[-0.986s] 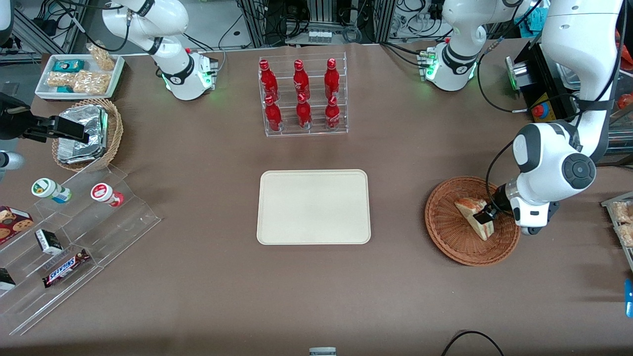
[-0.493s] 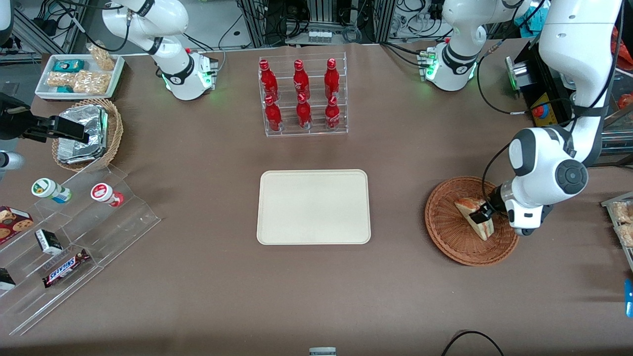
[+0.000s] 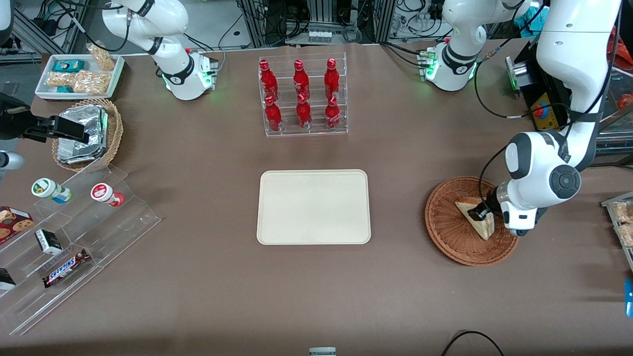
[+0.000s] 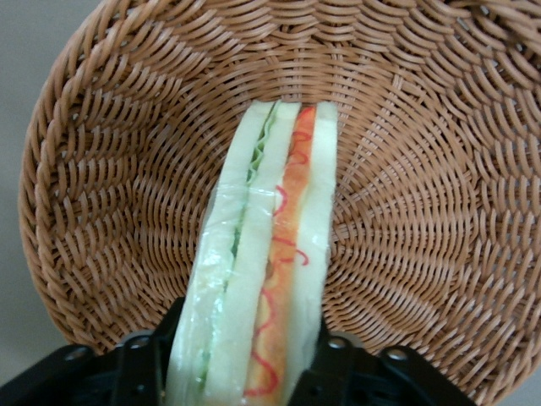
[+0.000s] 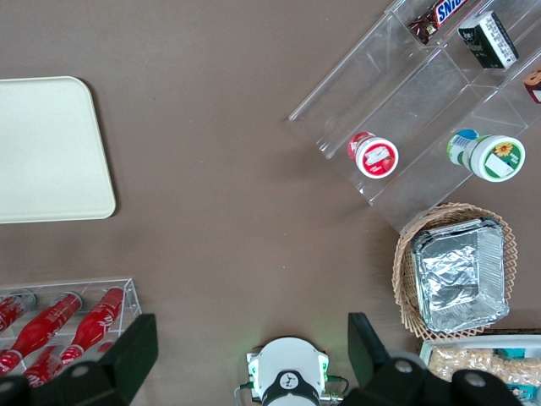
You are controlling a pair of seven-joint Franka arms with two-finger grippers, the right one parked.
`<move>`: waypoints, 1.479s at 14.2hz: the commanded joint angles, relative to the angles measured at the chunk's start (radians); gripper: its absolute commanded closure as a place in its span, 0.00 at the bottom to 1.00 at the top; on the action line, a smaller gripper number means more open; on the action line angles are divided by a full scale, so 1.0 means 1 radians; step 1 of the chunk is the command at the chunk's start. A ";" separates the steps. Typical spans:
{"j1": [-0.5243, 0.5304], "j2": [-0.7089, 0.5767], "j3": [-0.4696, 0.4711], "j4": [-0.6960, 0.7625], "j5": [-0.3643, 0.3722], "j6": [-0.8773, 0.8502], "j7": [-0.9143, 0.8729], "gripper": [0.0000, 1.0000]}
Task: Place sandwich from basket to tray
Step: 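Lift the sandwich with the left gripper and carry it over the cream tray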
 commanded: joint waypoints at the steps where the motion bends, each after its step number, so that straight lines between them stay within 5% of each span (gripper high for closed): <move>1: -0.010 -0.038 0.002 0.011 -0.004 -0.019 -0.028 0.91; 7: -0.048 -0.136 -0.161 0.037 0.000 -0.144 -0.065 0.90; 11: -0.270 -0.101 -0.179 0.046 0.074 -0.113 -0.068 0.90; 13: -0.390 -0.043 -0.181 0.079 0.137 -0.110 -0.067 0.89; 21: -0.700 0.287 -0.169 0.470 0.144 -0.163 -0.206 0.87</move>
